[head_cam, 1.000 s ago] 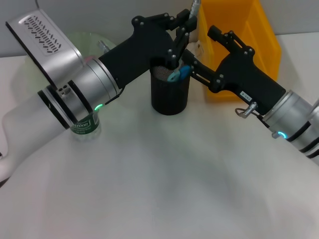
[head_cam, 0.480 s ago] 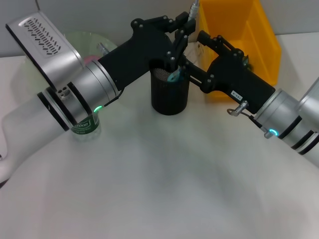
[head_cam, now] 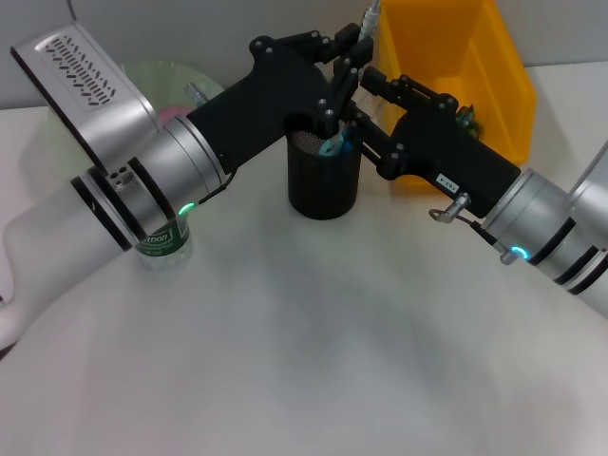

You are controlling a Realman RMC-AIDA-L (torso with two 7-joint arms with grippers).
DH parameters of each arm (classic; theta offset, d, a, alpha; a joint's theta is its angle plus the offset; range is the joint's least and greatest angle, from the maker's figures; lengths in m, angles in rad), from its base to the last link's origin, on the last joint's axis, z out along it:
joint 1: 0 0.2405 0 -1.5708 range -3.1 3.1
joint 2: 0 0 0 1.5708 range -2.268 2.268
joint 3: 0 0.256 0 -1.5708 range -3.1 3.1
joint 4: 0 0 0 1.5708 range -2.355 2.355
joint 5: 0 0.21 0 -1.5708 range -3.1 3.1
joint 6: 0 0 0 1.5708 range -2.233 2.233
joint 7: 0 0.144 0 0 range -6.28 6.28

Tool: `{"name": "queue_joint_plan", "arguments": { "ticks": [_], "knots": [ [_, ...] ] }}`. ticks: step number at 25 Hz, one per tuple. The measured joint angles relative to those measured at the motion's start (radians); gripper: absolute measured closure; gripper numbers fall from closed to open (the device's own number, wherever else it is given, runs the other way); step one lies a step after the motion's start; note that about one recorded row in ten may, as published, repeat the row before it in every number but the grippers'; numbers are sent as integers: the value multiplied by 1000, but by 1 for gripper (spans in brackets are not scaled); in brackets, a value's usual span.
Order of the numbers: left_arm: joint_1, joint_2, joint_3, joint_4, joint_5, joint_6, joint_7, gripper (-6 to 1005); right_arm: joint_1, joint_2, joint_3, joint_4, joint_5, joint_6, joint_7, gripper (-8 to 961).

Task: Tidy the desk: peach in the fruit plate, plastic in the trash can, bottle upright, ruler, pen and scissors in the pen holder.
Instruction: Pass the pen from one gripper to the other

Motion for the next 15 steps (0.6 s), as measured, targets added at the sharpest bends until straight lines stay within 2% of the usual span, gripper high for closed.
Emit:
{"name": "queue_joint_plan", "arguments": {
  "ticks": [5, 15],
  "knots": [
    [0, 0, 0, 0, 0, 0, 0, 842, 2, 0, 0, 1, -1, 0, 0, 472],
    [0, 0, 0, 0, 0, 0, -10, 839, 12, 0, 1, 4, -1, 7, 1, 639]
  ]
}}
